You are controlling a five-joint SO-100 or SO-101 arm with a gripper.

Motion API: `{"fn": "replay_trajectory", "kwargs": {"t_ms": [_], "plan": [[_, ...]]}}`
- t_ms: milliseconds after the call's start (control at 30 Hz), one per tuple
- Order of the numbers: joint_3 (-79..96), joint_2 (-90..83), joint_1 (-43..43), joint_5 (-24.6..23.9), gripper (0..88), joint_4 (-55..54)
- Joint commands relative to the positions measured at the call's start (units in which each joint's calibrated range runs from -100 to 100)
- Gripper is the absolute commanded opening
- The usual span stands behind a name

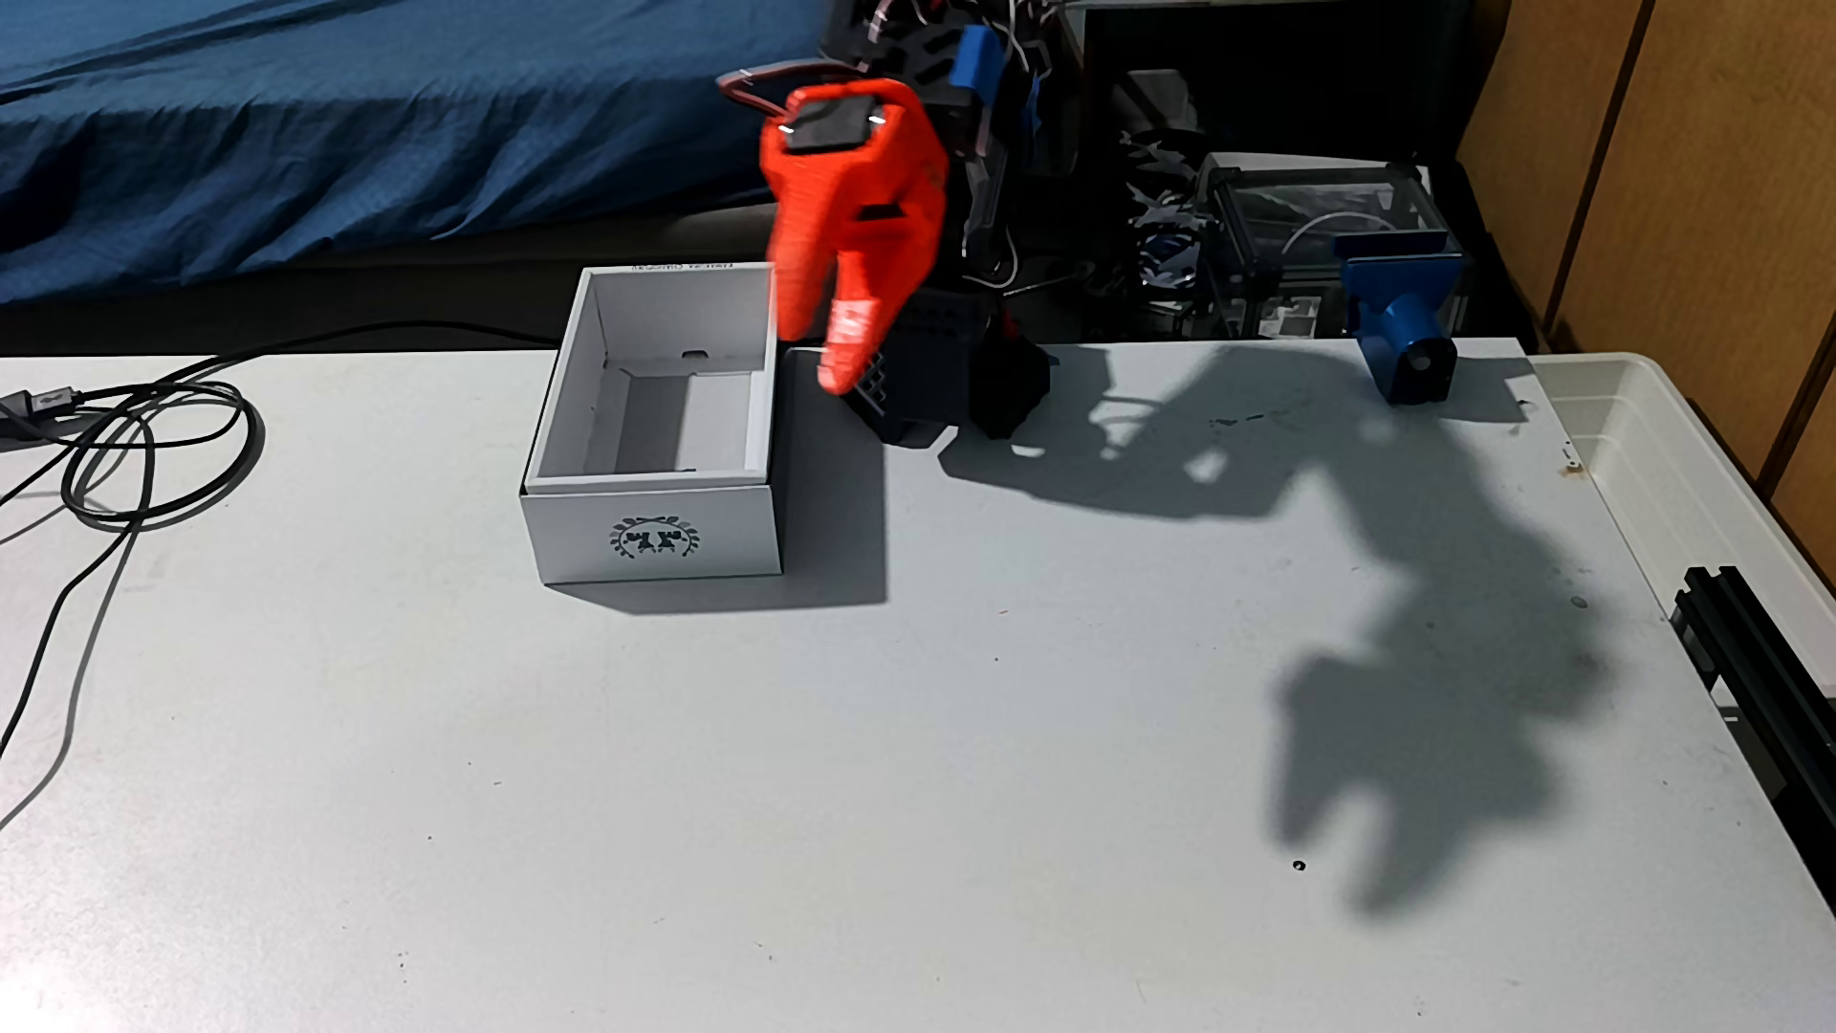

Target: Grab the blue brick and place in box

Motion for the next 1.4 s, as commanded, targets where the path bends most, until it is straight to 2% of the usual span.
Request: {"fn": "replay_trajectory", "kwargs": {"t_ms": [0, 233, 433, 567, 667, 1033, 1367], "plan": [[6.95, -9.69, -3.01, 0.29, 18.2, -1.02], [22.65, -28.63, -6.28, 4.08, 18.2, -0.58], [25.49, -29.22, -6.65, 4.5, 17.8, -0.33], [29.04, -29.22, -6.13, 9.76, 18.2, 0.97], [31.61, -29.22, -6.06, 11.39, 18.2, 1.91], [34.72, -29.22, -6.88, 11.55, 18.2, 11.65], [34.63, -29.22, -6.73, 11.08, 17.4, 16.3]]}}
